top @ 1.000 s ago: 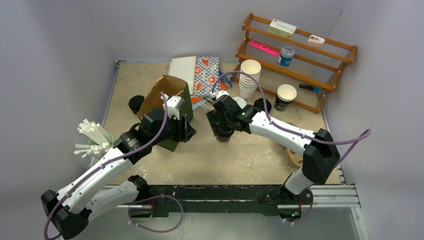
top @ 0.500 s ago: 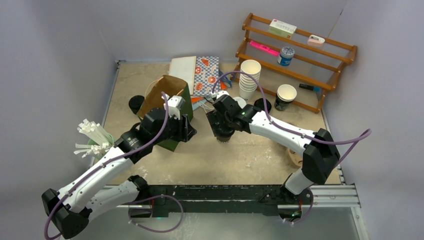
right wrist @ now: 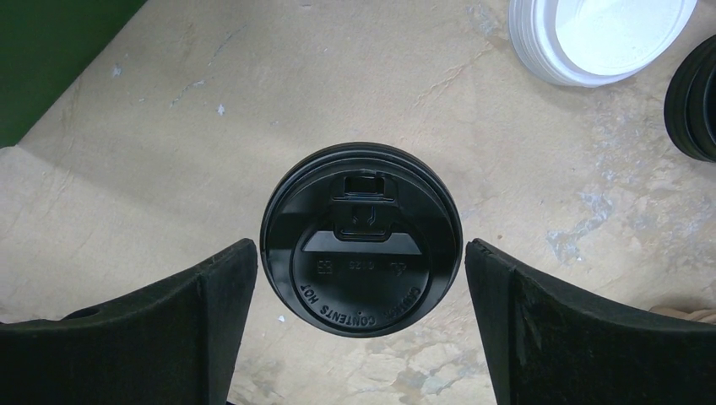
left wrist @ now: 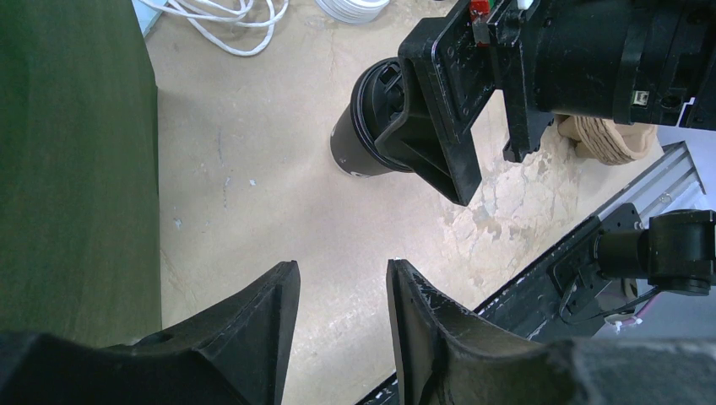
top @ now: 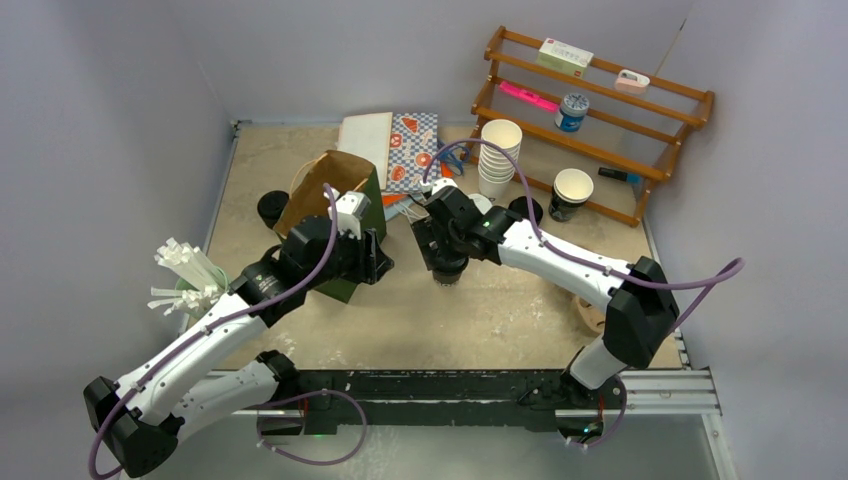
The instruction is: Pack the takeout coffee
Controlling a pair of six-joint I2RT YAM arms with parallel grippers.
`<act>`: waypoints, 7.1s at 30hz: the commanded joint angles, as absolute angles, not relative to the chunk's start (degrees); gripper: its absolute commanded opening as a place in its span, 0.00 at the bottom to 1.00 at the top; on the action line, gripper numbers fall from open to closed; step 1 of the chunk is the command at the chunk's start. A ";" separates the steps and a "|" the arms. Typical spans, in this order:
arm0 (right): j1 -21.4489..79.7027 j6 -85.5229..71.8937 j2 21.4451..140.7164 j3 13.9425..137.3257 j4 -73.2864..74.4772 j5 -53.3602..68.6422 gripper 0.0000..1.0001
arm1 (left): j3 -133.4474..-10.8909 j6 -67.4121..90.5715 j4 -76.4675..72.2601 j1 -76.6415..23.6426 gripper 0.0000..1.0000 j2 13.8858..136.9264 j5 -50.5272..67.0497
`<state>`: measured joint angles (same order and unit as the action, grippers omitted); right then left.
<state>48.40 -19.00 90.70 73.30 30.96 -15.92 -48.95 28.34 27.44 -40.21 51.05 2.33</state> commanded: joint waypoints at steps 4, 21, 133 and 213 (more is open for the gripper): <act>48.34 -18.67 91.47 75.13 31.66 -16.26 0.92 | -49.10 28.04 25.49 -40.34 0.45 51.02 2.65; 48.27 -19.18 91.32 72.62 30.94 -15.86 0.88 | -48.48 28.21 25.40 -40.34 0.45 50.67 2.64; 50.25 -11.31 64.91 85.66 39.55 -20.13 0.66 | -83.66 16.93 54.13 -13.18 0.04 73.85 4.29; 50.22 -18.05 55.59 80.50 52.12 -32.92 0.66 | -103.87 17.04 50.63 -47.55 0.42 88.13 -6.84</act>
